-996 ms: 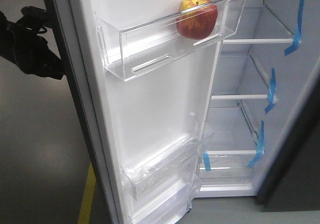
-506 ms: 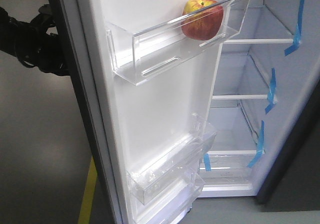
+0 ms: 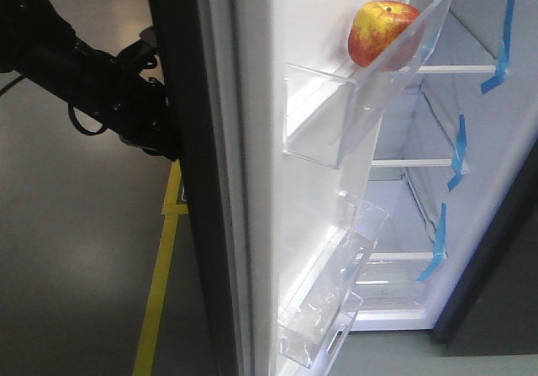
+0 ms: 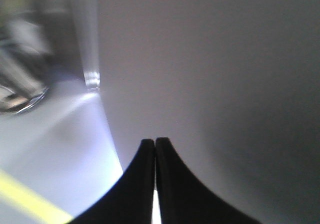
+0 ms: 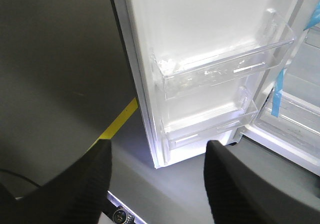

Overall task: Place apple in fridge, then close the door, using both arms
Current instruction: 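Swing the left arm behind the open door and push it closed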

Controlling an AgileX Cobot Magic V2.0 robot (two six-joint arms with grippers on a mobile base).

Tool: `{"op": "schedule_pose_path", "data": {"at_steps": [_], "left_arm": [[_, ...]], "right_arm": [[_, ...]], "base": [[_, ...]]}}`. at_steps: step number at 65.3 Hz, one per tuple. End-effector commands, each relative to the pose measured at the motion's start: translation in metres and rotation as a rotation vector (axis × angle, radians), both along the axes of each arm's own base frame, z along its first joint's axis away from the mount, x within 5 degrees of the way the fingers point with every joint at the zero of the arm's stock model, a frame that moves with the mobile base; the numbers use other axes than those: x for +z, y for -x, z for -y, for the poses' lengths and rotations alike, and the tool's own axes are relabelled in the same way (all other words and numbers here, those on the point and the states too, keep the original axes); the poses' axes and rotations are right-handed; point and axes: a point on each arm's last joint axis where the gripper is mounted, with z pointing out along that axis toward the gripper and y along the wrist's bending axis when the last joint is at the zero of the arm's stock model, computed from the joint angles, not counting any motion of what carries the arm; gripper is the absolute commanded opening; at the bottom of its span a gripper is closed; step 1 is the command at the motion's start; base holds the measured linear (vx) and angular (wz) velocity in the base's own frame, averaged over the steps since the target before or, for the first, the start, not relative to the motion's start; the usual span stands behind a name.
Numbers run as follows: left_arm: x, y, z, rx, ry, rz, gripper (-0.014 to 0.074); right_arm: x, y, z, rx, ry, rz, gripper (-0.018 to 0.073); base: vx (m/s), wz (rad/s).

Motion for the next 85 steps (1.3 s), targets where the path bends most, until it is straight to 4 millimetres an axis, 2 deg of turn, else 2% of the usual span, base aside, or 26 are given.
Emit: {"op": "schedule_pose_path", "data": {"at_steps": [1, 15, 28, 55, 72, 85], "left_arm": [[0.038, 0.004, 0.023, 0.087, 0.186, 0.123, -0.0006], [0.041, 0.012, 0.051, 0.056, 0.213, 0.174, -0.0006], [0.049, 0.025, 0.079, -0.022, 0.313, 0.219, -0.0006], [0.069, 0.043, 0.117, -0.106, 0.554, 0.312, -0.0006], [0.074, 0.059, 0.148, -0.121, 0.57, 0.437, -0.0006], [0.077, 0.064, 0.16, -0.063, 0.576, 0.505, -0.0006]], "right_arm": [[0.01, -0.003, -0.002, 0.0, -0.033, 0.056, 0.0396], [0.01, -0.003, -0.002, 0.0, -0.033, 0.056, 0.0396], [0.01, -0.003, -0.002, 0.0, -0.033, 0.056, 0.0396], [0.01, -0.003, -0.002, 0.0, -0.033, 0.056, 0.0396], [0.01, -0.003, -0.002, 0.0, -0.033, 0.056, 0.0396], [0.01, -0.003, -0.002, 0.0, -0.033, 0.056, 0.0396]], "base": [[0.0, 0.0], [0.0, 0.0], [0.0, 0.0], [0.0, 0.0], [0.0, 0.0], [0.0, 0.0]]}}
